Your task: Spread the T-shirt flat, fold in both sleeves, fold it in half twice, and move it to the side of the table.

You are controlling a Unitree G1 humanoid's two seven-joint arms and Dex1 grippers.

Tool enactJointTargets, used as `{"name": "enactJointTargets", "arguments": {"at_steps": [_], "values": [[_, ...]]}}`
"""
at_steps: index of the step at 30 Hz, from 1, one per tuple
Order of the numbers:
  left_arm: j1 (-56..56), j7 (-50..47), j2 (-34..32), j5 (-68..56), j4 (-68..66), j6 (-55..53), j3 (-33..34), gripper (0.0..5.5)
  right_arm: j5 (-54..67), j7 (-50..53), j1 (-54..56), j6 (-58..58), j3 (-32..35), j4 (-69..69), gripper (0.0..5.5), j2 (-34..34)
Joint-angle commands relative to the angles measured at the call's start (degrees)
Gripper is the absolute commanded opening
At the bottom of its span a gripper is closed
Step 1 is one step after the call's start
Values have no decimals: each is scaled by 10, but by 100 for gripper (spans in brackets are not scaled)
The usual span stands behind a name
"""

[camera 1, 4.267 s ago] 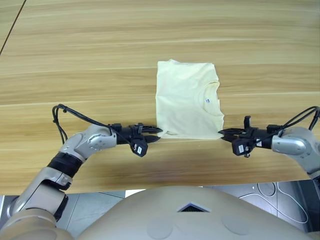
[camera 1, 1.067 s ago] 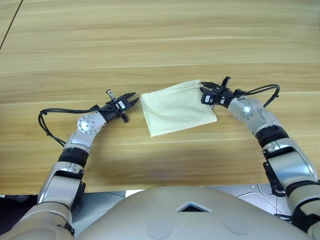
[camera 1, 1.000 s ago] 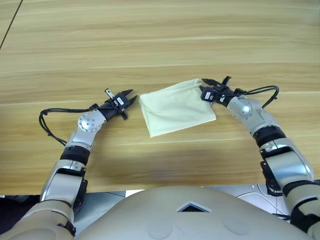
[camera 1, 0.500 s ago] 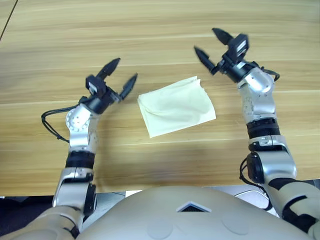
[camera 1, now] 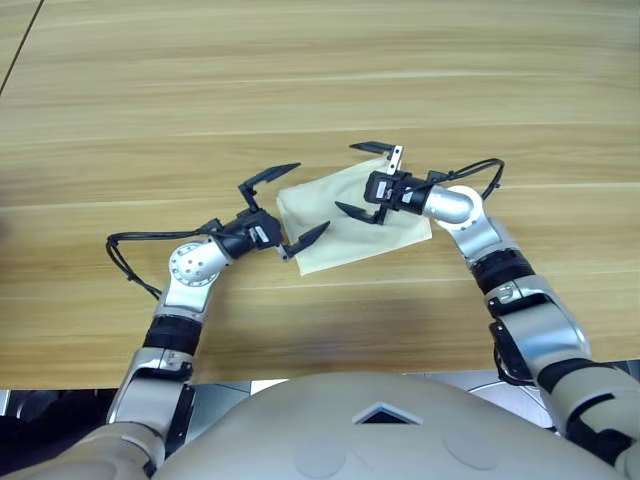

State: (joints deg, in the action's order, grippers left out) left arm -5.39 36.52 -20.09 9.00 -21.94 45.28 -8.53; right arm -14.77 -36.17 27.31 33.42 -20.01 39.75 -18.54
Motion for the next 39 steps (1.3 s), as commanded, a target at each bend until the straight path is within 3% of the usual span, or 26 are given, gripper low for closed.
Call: {"name": "enactJointTargets", "arguments": {"at_steps": [1, 3, 6, 12, 23, 34, 39], "values": [[-33, -109, -20, 150, -53, 0, -24, 537, 1, -1, 11, 8, -7, -9, 540, 13], [-34, -155, -41, 237, -56, -3, -53, 537, 4, -1, 14, 6, -8, -11, 540, 20], [-8, -150, -73, 297, -25, 6, -102, 537, -1, 6, 28, -1, -10, -1, 540, 35], [6, -134, -125, 303, 29, 2, -145, 537, -27, 33, 56, -11, -30, 28, 540, 74], [-18, -166, -139, 302, 23, -18, -160, 537, -125, 148, 103, -20, -95, 219, 540, 125], [72, -36, -245, 218, 159, -12, -202, 537, -125, 201, 127, -31, -97, 312, 540, 147], [66, -21, -288, 116, 221, -27, -148, 537, -123, 212, 127, -36, -96, 323, 540, 156]]}}
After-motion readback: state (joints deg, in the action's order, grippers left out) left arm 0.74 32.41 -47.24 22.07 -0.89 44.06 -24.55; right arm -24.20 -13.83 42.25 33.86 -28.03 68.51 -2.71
